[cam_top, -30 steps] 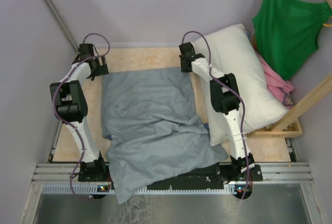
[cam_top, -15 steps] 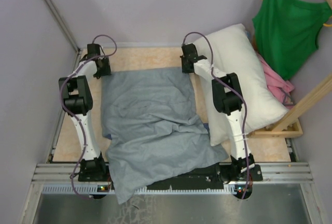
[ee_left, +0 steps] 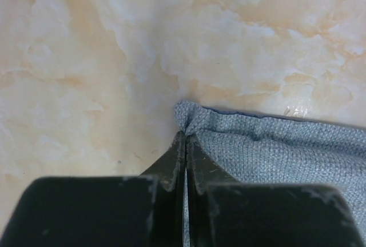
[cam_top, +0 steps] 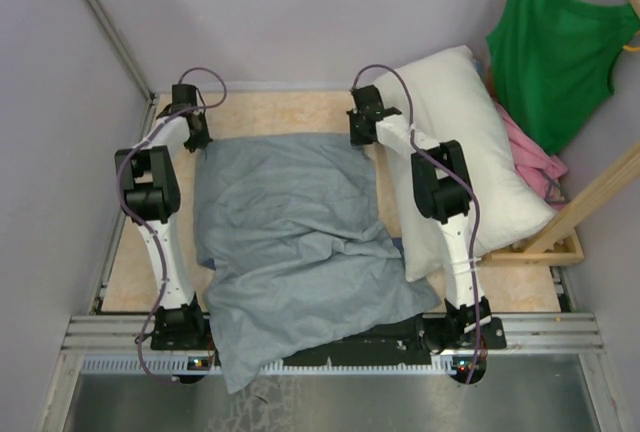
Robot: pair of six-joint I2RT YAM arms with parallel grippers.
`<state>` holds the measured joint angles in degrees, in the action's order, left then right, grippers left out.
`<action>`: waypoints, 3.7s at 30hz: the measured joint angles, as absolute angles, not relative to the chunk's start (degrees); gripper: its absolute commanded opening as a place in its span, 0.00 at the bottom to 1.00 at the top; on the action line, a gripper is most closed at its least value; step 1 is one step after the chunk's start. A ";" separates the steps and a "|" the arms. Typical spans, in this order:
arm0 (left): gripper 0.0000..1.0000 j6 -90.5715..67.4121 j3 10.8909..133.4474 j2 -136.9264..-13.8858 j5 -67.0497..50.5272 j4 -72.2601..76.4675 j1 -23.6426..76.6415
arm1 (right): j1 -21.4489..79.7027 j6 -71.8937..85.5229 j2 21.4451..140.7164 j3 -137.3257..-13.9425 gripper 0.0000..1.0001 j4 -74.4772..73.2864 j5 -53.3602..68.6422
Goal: Remove the pillowcase from the pillow
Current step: Fold the pillowcase at the center of the board.
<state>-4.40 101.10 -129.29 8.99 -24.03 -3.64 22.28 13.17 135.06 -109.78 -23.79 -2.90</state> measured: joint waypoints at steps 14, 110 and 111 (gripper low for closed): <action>0.00 -6.28 121.38 -123.52 8.40 -22.79 -3.79 | 20.05 10.35 134.85 -139.35 0.00 -25.28 0.58; 0.00 -33.21 54.43 -60.77 16.10 -45.39 -8.64 | 33.41 27.77 56.51 -37.80 0.00 -20.60 7.55; 0.00 -34.24 52.10 -61.06 15.79 -46.35 -8.67 | 33.78 28.34 56.93 -34.96 0.00 -20.67 7.66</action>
